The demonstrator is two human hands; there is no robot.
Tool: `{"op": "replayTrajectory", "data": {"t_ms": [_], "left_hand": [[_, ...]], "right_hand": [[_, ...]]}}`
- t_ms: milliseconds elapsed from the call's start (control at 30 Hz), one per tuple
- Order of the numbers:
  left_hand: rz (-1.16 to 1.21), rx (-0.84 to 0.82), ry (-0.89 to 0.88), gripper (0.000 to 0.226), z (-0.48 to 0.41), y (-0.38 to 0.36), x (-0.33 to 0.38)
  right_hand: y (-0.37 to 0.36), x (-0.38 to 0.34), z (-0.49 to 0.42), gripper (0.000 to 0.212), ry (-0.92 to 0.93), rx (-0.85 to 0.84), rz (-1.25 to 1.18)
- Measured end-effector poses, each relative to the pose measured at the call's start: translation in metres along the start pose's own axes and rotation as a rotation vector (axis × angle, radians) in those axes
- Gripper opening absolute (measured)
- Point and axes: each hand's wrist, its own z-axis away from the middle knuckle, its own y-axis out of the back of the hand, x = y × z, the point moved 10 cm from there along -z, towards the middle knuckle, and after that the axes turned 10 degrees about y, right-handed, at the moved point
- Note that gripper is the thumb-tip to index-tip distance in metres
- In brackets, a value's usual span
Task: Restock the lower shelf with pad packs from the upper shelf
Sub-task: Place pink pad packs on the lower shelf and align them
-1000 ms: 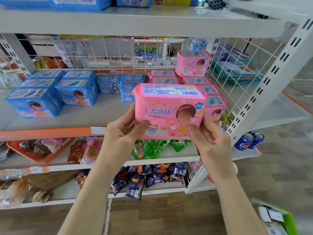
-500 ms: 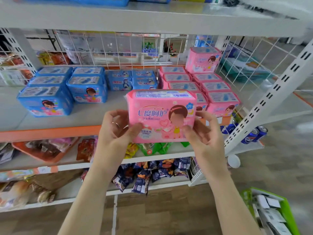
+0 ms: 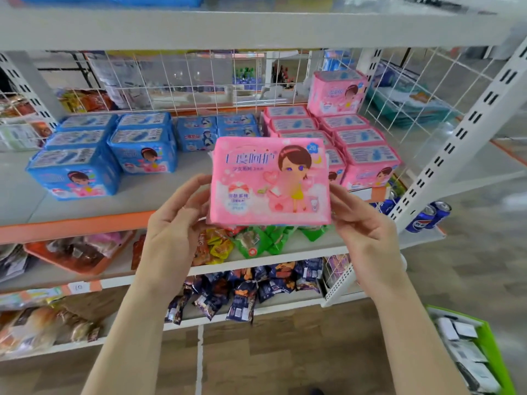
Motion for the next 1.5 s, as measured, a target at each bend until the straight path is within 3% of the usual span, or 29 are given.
{"op": "replayTrajectory", "data": {"t_ms": [133, 333, 467, 567, 700, 800, 933, 1100, 1267, 1500], "left_hand": [[-0.25, -0.019, -0.071, 0.055, 0.008, -0.032, -0.002], [-0.219, -0.069, -0.135, 0.075, 0.019, -0.086, 0.0], [-0.26, -0.036, -0.212, 0.077, 0.025, -0.11, -0.001], [-0.31, 0.054, -0.233, 0.07, 0.026, -0.115, -0.003], [-0.258, -0.003, -0.245, 0.057, 0.031, -0.131, -0.002], [-0.249, 0.044, -0.235, 0.067, 0.035, -0.136, 0.001], [-0.403, 0.114, -0.244, 0.078, 0.033, -0.136, 0.003], [-0.349, 0.106, -0.269, 0.047, 0.032, -0.144, 0.012], [-0.382, 0.115, -0.264, 0.067, 0.018, -0.129, 0.014], [-0.547, 0.135, -0.233, 0.045, -0.003, -0.094, 0.026]], "right_hand": [[0.028, -0.011, -0.009, 0.056, 0.022, -0.035, 0.078], [0.077, -0.019, -0.021, 0.055, 0.104, 0.002, 0.293], [0.096, -0.023, -0.022, 0.072, 0.145, 0.022, 0.225], [0.11, -0.017, -0.024, 0.059, 0.171, -0.018, 0.297], [0.124, -0.016, -0.03, 0.04, 0.148, -0.1, 0.283], [0.123, -0.019, -0.035, 0.038, 0.156, -0.169, 0.239], [0.122, -0.016, -0.044, 0.043, 0.136, -0.187, 0.133], [0.108, -0.016, -0.05, 0.046, 0.122, -0.248, 0.024], [0.094, -0.019, -0.053, 0.036, 0.121, -0.19, 0.077], [0.065, -0.028, -0.054, 0.047, 0.134, -0.092, 0.229]]}}
